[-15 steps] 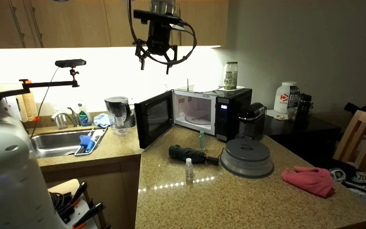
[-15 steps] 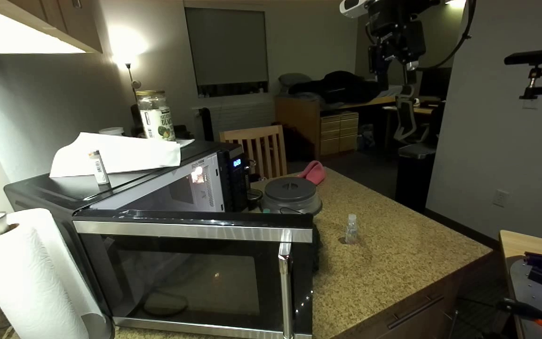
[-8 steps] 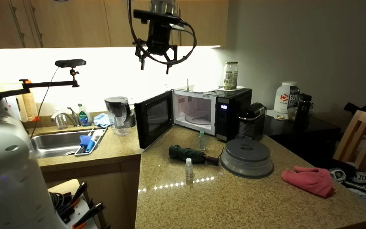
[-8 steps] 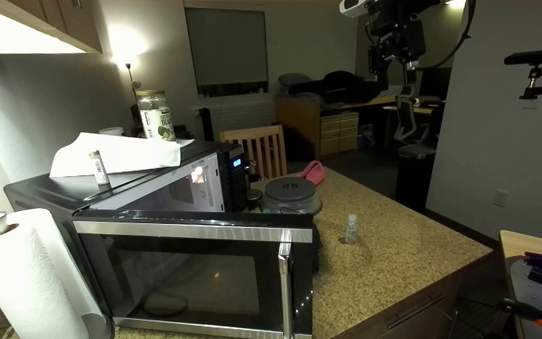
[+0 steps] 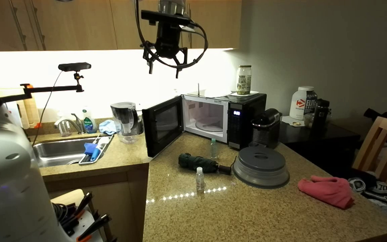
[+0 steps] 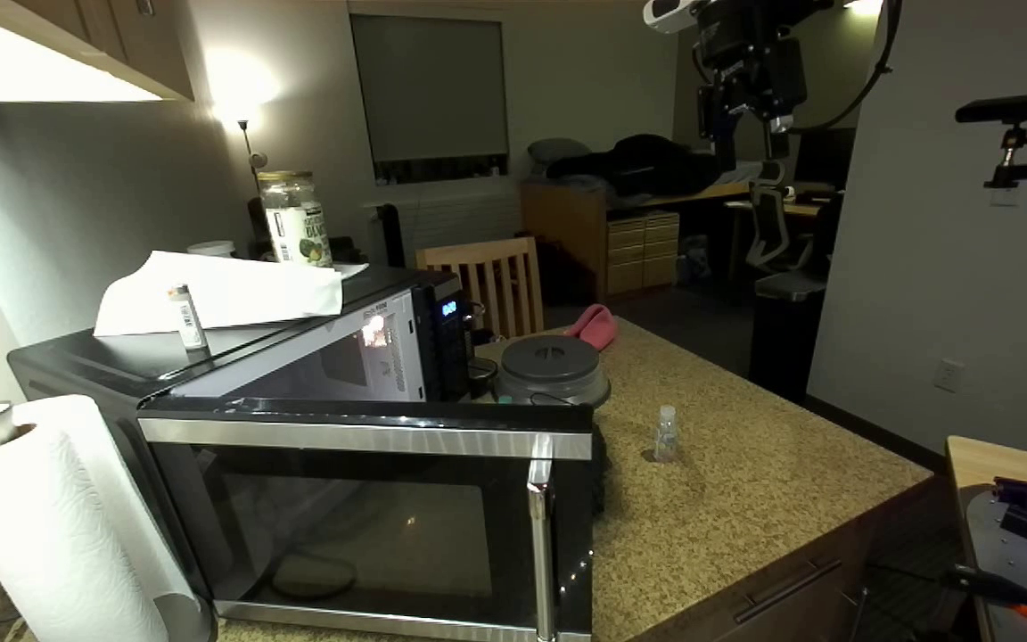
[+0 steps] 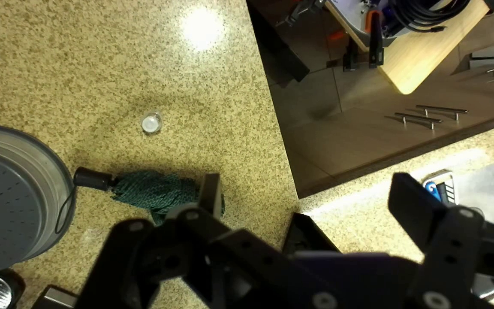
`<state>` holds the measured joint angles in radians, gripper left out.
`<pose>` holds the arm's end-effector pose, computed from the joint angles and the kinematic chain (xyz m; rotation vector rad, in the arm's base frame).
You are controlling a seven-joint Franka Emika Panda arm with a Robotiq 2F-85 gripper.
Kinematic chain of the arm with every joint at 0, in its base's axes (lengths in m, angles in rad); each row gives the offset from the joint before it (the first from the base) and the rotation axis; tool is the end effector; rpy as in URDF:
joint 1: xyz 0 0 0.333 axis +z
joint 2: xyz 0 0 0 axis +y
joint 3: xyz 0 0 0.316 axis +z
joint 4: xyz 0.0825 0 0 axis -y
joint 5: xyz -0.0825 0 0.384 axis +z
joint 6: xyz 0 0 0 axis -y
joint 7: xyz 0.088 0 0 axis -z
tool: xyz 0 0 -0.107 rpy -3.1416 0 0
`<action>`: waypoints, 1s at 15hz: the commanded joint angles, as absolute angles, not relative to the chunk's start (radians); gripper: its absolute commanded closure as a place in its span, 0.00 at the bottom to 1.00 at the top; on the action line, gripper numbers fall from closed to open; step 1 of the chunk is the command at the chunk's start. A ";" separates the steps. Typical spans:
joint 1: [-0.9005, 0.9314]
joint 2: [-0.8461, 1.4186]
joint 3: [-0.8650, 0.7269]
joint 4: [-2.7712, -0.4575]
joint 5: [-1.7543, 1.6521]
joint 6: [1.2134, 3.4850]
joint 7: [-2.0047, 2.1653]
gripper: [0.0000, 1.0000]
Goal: Close the microwave door
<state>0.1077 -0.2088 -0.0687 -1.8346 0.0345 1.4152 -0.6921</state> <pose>0.4666 0.0193 0.5973 -2.8134 -1.0845 0.2790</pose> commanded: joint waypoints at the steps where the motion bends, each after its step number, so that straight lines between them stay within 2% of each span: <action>1: 0.094 -0.202 -0.050 -1.839 0.044 1.412 -0.704 0.00; 15: 0.162 -0.073 0.103 -1.850 0.151 1.452 -0.595 0.00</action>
